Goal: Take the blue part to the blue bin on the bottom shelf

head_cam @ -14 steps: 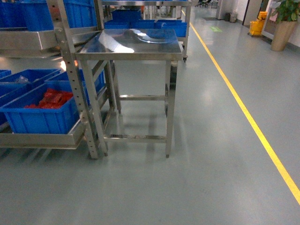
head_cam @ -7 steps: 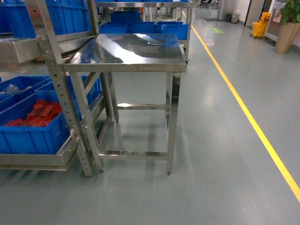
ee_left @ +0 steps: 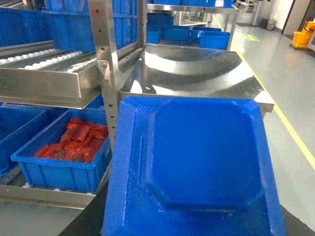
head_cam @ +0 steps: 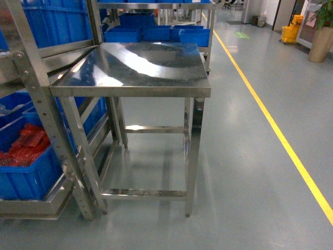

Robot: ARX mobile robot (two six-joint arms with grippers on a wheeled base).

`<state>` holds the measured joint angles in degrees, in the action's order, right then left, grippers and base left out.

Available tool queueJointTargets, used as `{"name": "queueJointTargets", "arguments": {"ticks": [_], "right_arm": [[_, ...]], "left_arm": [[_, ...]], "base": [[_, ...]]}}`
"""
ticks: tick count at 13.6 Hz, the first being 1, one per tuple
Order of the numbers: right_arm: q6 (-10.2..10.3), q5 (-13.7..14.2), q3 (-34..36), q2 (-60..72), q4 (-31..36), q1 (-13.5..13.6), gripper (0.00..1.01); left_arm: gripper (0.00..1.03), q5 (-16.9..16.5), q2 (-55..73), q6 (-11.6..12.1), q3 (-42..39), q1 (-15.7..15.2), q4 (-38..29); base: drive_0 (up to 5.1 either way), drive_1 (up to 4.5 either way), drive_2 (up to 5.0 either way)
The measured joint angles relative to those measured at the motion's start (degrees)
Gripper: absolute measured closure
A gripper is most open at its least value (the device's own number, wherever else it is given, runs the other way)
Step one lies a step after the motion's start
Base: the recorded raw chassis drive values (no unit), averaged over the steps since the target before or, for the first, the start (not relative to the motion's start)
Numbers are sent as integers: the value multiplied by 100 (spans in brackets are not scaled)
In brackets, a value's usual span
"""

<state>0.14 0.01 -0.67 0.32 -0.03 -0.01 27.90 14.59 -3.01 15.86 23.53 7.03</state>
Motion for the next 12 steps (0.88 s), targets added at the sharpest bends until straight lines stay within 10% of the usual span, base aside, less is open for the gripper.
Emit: {"name": "queueJointTargets", "arguments": {"ticks": [6, 12], "right_arm": [[0, -2, 0, 0, -33, 0, 3], [0, 2, 0, 0, -28, 0, 3]], "left_arm": [[60, 11, -7, 0, 0, 0, -7], [60, -7, 4, 0, 0, 4, 9]], "base": [[-5, 424, -435], [-79, 45, 45]]}}
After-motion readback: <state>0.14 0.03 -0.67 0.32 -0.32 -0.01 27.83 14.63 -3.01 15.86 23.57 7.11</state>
